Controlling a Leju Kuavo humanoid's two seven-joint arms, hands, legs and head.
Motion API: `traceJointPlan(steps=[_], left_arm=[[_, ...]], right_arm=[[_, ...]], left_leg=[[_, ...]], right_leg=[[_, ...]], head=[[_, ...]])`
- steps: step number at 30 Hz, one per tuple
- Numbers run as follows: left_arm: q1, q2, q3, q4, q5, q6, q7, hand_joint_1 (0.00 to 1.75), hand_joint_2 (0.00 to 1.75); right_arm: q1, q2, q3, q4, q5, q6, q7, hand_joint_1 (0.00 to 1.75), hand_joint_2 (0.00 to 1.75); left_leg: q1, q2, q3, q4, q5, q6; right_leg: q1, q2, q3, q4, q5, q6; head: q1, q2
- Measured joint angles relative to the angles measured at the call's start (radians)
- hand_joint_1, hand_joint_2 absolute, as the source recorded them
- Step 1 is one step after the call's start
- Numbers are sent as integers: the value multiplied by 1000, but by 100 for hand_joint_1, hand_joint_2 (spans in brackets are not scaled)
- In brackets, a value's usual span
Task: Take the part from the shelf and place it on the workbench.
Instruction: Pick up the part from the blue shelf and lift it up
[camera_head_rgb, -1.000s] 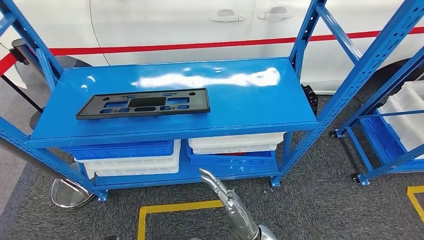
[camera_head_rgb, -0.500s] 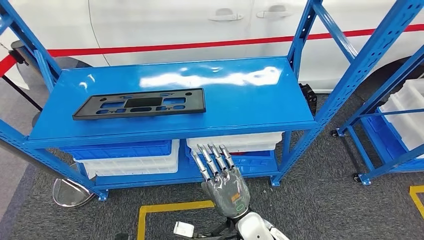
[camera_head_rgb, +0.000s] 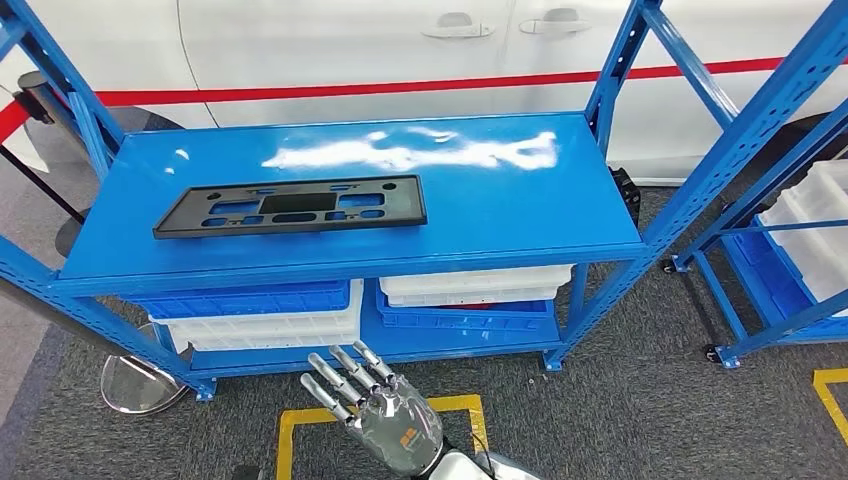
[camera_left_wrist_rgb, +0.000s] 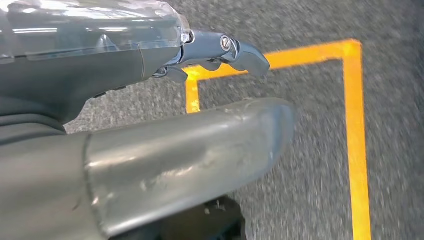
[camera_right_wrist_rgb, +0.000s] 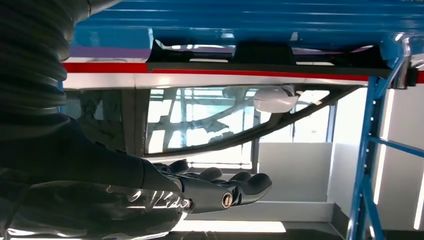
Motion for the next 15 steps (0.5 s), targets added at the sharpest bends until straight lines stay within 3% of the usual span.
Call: traceJointPlan(steps=[2,4,5,6,7,8,9,11,12,13,15], left_arm=[[1,0,3,0,0,2,-2,0,0],[0,0,4,0,0,-1,-6,0,0],[0,0,5,0,1,-4,-9,0,0],[1,0,6,0,1,-6,-12,0,0],[2,0,8,1,3,-8,-16,0,0],[3,0,10,1,6,-9,-19,0,0],[4,-1,13,1,10,-8,-21,0,0],[4,-5,21,1,17,-4,-24,0,0],[4,-8,25,1,18,-1,-24,0,0],[3,-11,28,2,19,2,-24,0,0],[3,-12,34,2,18,5,-22,0,0]], right_arm=[[12,3,-24,1,-1,0,-17,0,175],[25,5,-45,2,-9,-1,-53,0,175],[37,9,-66,4,-25,-1,-109,0,175],[56,17,-100,8,-55,-1,-201,0,131],[82,35,-149,17,-101,0,-320,0,87],[107,59,-213,36,-169,0,-458,0,44],[127,88,-281,63,-257,2,-591,0,0],[143,146,-391,142,-489,20,-797,0,0],[145,165,-421,180,-605,39,-858,0,0],[148,178,-439,212,-705,67,-896,0,0],[154,189,-457,242,-830,121,-920,0,0]], left_leg=[[-2,1,2,-4,3,18],[-6,2,2,-5,3,30],[-9,2,2,-5,3,34],[-14,2,2,-5,3,37],[-19,1,3,-5,2,40],[-24,0,4,-5,2,42],[-30,-1,6,-5,1,43],[-38,-1,9,-6,0,44],[-39,0,10,-7,0,42],[-37,1,9,-8,0,40],[-38,2,11,-12,1,33]], right_leg=[[-4,-1,-14,35,-26,5],[-1,-1,-68,145,-83,5],[1,-1,-103,212,-110,2],[5,-1,-130,262,-122,-2],[10,-1,-142,279,-116,-9],[15,0,-135,258,-91,-19],[22,0,-110,202,-55,-33],[38,-4,-50,72,-1,-67],[45,-7,-32,31,11,-78],[49,-10,-23,12,13,-85],[48,-13,-18,-2,21,-81]], head=[[3,0],[8,0],[9,0],[10,0],[11,0],[12,0],[14,0],[12,0],[11,0],[10,0],[12,0]])
